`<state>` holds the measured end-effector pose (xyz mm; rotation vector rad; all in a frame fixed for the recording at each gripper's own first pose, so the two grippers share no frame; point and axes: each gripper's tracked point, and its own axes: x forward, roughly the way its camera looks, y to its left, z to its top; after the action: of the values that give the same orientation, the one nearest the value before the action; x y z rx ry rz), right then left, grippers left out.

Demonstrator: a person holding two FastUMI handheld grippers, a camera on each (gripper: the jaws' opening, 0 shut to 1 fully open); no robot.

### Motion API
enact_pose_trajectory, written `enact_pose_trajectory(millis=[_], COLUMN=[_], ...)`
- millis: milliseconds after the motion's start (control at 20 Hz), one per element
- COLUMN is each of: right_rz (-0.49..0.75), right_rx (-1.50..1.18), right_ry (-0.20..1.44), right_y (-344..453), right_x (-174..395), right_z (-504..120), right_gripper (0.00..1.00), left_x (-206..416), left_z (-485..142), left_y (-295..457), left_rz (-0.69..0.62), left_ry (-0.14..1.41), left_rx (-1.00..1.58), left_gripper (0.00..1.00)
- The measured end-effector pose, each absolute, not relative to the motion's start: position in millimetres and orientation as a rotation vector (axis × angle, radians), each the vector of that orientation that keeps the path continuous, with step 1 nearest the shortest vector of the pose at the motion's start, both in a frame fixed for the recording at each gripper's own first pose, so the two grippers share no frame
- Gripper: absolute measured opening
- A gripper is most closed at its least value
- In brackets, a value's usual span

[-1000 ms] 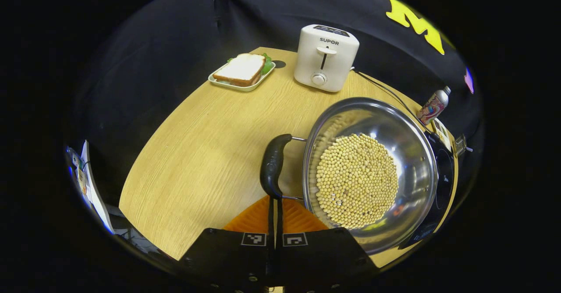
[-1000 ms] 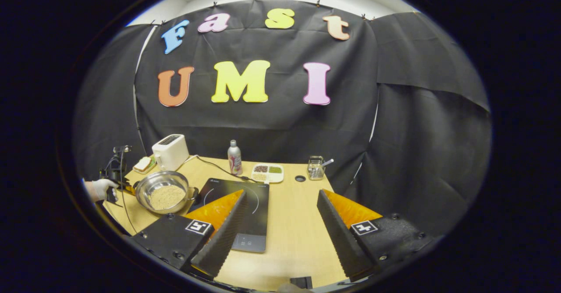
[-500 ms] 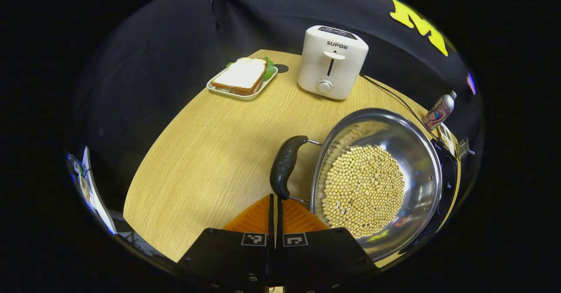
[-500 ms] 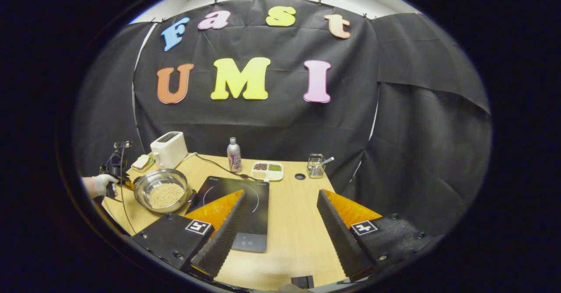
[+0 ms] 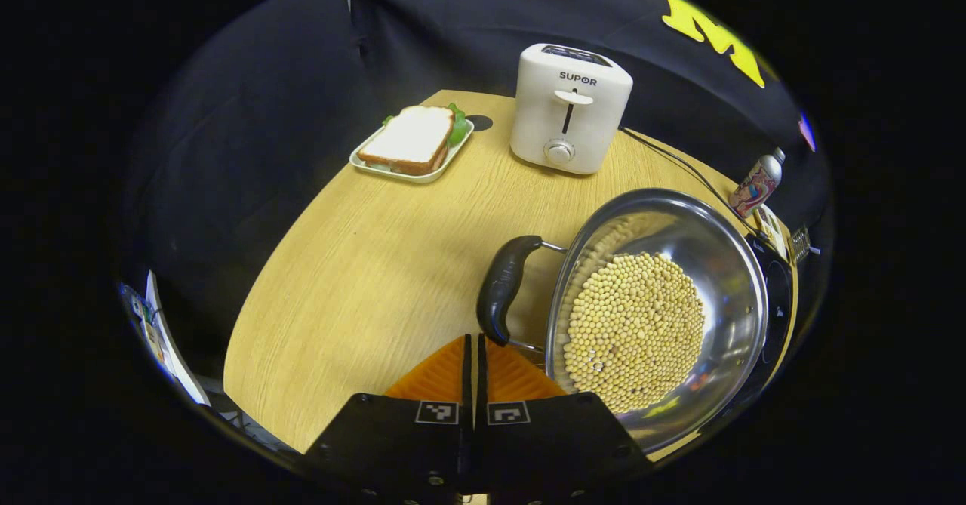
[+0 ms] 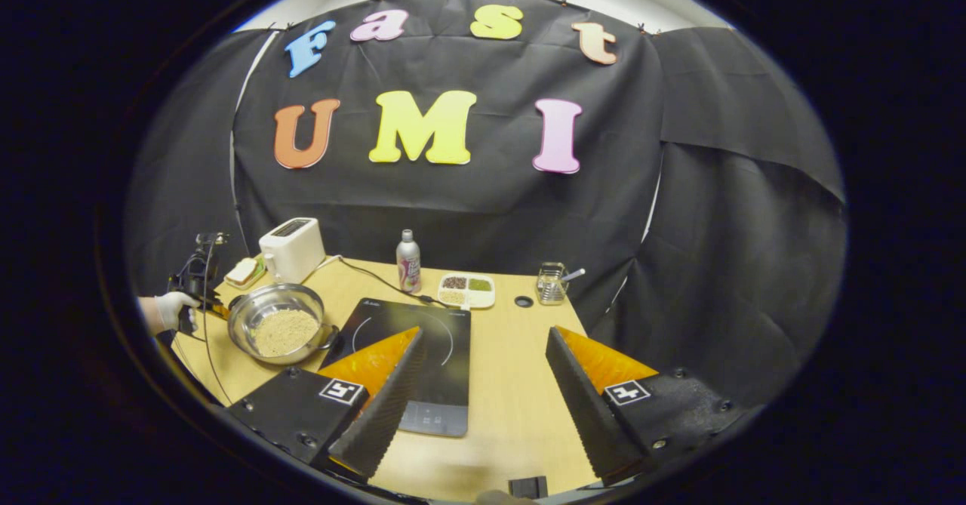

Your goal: First push the handle of the pot to place it horizontally, then grasp the pot with both hands and set it on the induction cooktop.

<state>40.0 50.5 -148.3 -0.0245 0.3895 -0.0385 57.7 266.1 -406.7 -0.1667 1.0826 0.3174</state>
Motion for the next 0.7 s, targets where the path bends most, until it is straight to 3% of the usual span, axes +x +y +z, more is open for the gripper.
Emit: enact_pose_trajectory(millis=[50,100,150,200,250,450,500,700], right_rz=[-0.025,-0.011,0.007,0.027,0.046,0.156,0.184,0.285], right_rx=[-0.018,-0.013,-0.009,-0.002,0.009,0.074,0.087,0.081], right_ry=[0.398,0.409,0.422,0.437,0.455,0.557,0.587,0.677], right_y=[58,67,78,90,103,172,191,260], right_x=[44,49,55,62,69,99,107,132], right_z=[-153,-158,-164,-171,-180,-217,-228,-258], right_gripper=[1.0,1.0,1.0,1.0,1.0,1.0,1.0,1.0], left_x=[58,58,59,61,63,68,71,84], left_z=[-404,-401,-397,-392,-388,-375,-368,-356], left_y=[270,275,281,284,284,293,293,284], left_rz=[0.31,0.311,0.319,0.313,0.293,0.237,0.227,0.173], left_ry=[1.067,1.048,1.023,1.001,0.978,0.932,0.918,0.881], left_rx=[-0.155,-0.148,-0.147,-0.153,-0.154,-0.116,-0.104,-0.09], left_gripper=[0.0,0.1,0.0,0.1,0.02,0.93,0.99,0.97])
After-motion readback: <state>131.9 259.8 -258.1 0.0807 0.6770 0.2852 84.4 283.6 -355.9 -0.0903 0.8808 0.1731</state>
